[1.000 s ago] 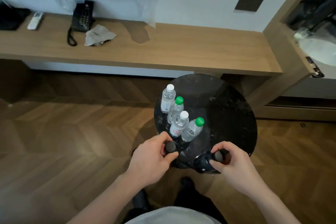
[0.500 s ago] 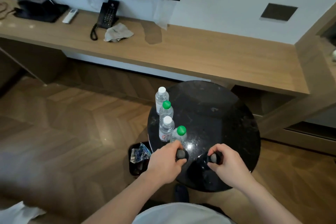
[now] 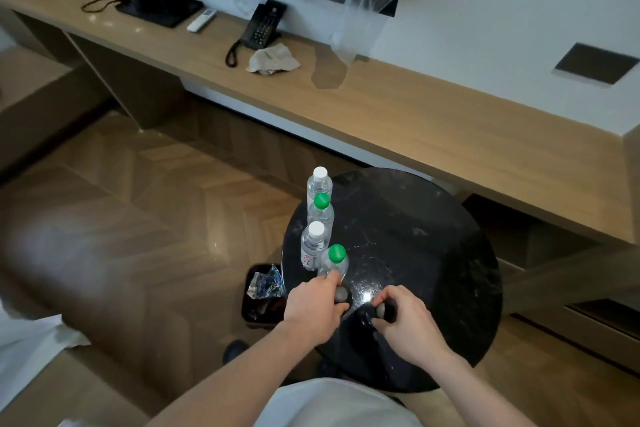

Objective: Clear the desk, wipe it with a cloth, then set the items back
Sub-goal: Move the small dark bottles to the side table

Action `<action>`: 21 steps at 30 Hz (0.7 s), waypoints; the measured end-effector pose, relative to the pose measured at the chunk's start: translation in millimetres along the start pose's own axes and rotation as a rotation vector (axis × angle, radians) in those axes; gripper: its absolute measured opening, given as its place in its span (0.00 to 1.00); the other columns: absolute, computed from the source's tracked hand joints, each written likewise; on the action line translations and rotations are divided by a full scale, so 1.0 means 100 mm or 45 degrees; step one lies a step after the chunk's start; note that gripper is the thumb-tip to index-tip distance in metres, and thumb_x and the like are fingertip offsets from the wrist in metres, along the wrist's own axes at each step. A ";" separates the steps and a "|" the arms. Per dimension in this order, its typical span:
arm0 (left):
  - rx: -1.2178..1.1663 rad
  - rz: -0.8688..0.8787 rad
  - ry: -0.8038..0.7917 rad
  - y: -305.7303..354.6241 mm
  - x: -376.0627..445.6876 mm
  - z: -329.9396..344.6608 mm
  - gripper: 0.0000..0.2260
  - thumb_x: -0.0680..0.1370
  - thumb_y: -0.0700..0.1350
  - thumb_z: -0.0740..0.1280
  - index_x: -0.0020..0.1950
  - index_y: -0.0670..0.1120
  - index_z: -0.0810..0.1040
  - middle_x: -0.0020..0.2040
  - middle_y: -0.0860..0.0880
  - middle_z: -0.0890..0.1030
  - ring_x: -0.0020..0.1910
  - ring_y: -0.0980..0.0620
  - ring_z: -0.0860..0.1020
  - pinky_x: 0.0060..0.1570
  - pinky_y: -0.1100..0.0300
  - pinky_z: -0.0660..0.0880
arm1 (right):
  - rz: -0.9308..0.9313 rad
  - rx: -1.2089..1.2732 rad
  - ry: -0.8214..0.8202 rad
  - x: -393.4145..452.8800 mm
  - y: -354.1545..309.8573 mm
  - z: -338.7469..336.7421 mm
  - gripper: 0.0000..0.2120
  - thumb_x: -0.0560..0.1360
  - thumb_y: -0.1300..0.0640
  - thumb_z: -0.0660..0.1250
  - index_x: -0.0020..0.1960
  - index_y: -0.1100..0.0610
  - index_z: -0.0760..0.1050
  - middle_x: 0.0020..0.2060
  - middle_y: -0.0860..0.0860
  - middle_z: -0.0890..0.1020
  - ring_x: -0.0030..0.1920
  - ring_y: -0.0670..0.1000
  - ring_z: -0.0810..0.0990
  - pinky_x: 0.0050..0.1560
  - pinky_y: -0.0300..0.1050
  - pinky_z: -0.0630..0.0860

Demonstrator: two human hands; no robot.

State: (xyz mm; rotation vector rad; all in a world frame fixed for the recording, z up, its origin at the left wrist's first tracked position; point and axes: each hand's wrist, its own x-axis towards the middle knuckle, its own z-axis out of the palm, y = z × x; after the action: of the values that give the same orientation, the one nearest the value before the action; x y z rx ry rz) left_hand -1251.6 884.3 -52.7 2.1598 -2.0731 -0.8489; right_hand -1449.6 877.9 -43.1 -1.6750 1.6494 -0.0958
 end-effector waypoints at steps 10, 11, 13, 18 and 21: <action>-0.051 -0.055 -0.013 -0.04 -0.17 -0.01 0.16 0.80 0.56 0.66 0.67 0.57 0.70 0.60 0.54 0.81 0.58 0.46 0.81 0.56 0.48 0.78 | -0.039 0.143 -0.019 0.04 0.03 0.12 0.15 0.75 0.53 0.75 0.51 0.38 0.72 0.52 0.38 0.76 0.49 0.43 0.80 0.56 0.49 0.80; -0.080 -0.071 -0.026 -0.05 -0.20 -0.03 0.17 0.80 0.56 0.67 0.68 0.58 0.70 0.60 0.55 0.81 0.59 0.47 0.81 0.57 0.48 0.78 | -0.036 0.154 -0.034 0.01 0.02 0.08 0.16 0.75 0.53 0.75 0.52 0.37 0.72 0.53 0.37 0.76 0.48 0.42 0.81 0.57 0.49 0.80; -0.147 -0.106 -0.047 -0.09 -0.29 -0.08 0.21 0.79 0.56 0.67 0.71 0.60 0.68 0.63 0.57 0.80 0.59 0.50 0.81 0.58 0.48 0.79 | -0.026 0.167 -0.050 -0.06 0.00 0.01 0.18 0.76 0.53 0.75 0.56 0.36 0.71 0.54 0.35 0.75 0.45 0.39 0.82 0.55 0.47 0.81; -0.382 -0.154 -0.007 -0.29 -0.62 -0.42 0.22 0.79 0.58 0.68 0.73 0.65 0.67 0.62 0.64 0.78 0.48 0.64 0.82 0.56 0.55 0.81 | -0.167 0.168 0.028 -0.28 -0.33 -0.25 0.20 0.77 0.53 0.75 0.61 0.35 0.71 0.58 0.33 0.73 0.46 0.38 0.81 0.48 0.36 0.77; -0.469 -0.188 0.089 -0.51 -0.82 -0.76 0.21 0.78 0.58 0.70 0.70 0.66 0.71 0.60 0.67 0.79 0.50 0.68 0.81 0.57 0.57 0.81 | -0.297 0.187 -0.066 -0.37 -0.70 -0.40 0.19 0.78 0.52 0.74 0.61 0.34 0.74 0.59 0.33 0.74 0.46 0.42 0.82 0.47 0.38 0.78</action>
State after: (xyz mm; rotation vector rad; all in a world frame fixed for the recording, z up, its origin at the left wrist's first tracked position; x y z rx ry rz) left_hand -1172.2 940.9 21.7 2.1192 -1.5889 -1.0552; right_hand -1420.3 882.8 40.5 -1.7354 1.3699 -0.2789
